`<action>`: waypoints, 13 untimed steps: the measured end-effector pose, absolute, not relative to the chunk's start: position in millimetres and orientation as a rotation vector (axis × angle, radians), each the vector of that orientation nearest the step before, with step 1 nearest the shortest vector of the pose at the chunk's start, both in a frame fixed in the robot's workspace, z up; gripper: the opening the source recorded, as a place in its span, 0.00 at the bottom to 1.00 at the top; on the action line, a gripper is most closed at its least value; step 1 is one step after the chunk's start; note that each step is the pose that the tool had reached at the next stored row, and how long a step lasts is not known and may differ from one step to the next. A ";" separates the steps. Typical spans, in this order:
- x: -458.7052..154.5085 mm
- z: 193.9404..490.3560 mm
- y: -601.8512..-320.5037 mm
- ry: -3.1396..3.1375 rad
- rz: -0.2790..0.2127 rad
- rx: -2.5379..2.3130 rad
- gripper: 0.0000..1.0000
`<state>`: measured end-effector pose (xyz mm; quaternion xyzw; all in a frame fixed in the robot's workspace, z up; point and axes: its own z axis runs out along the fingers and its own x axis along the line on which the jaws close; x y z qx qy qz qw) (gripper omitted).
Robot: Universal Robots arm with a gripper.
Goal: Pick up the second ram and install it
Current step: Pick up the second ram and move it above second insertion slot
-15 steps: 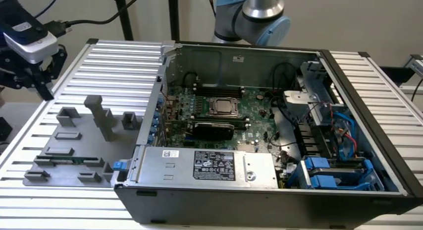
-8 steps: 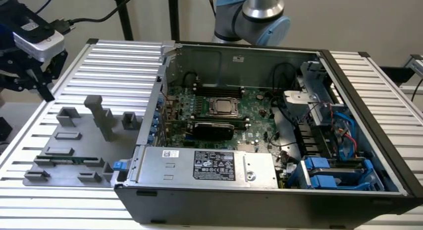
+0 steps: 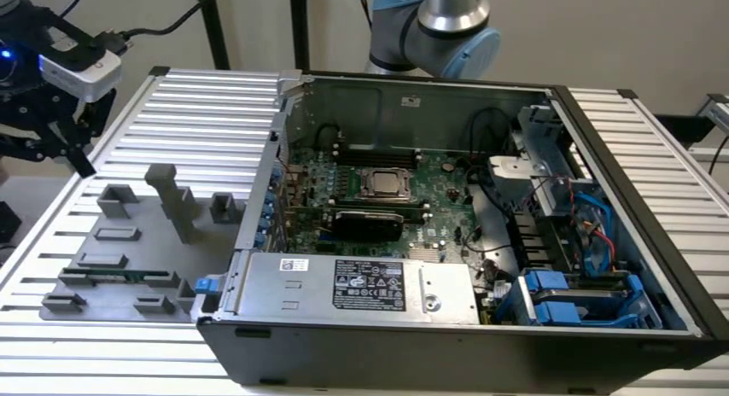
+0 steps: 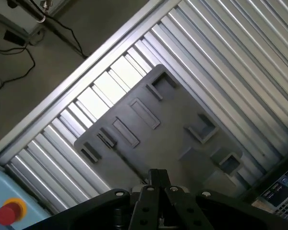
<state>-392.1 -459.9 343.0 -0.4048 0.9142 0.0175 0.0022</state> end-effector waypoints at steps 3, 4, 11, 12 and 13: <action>-392.0 341.7 -459.9 2.833 0.055 -1.350 0.11; -392.0 341.3 -459.9 2.821 0.055 -1.375 0.11; -392.0 338.3 -459.9 2.730 0.056 -1.552 0.11; -392.0 337.9 -459.9 2.716 0.056 -1.577 0.11; -392.0 337.5 -459.9 2.701 0.056 -1.602 0.11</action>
